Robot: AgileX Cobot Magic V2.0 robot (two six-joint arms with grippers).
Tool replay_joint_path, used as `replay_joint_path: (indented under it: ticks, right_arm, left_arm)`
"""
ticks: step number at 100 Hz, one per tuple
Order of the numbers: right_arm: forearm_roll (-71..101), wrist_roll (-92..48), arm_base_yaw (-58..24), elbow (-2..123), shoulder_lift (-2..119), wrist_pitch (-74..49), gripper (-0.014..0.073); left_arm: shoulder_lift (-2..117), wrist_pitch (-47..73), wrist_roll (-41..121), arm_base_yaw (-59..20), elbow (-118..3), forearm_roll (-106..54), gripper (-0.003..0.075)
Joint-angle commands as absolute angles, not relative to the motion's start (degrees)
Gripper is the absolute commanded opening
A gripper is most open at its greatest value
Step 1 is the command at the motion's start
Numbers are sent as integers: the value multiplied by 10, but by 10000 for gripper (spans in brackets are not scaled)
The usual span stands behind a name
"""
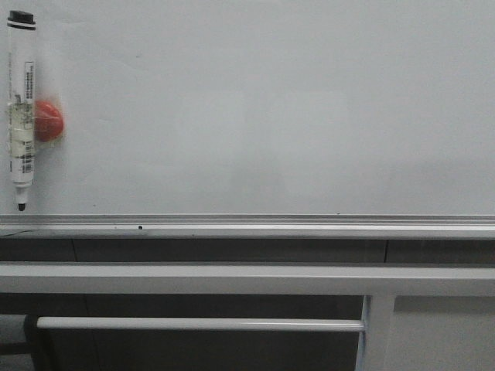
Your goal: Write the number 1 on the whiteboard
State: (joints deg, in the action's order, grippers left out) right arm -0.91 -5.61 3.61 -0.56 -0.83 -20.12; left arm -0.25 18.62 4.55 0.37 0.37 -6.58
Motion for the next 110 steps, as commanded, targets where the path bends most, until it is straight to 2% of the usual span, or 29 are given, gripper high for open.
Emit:
replay_joint_path:
  ticks: [1,33,65,90,110]
  right_arm:
    - [-7,-57,38,-24,-13,-189,-64]
    - [-7,-57,38,-24,-13,-189,-64]
    - [-13,-57,38,-24,-13,-183,-64]
    - [-4,-57,38,-24,-13,11,-64]
    - [-4,-57,38,-24,-13,78,-64]
  left_arm:
    - [-15,143,43,4,7,-68,-20]
    - [-15,127,43,4,7,-68,-20]
    - [-15,-47,43,4,7,-69,-20]
    - [-15,-177,43,4,7,-69,-20]
    - [-15,-188,43,4,7,-69,-20]
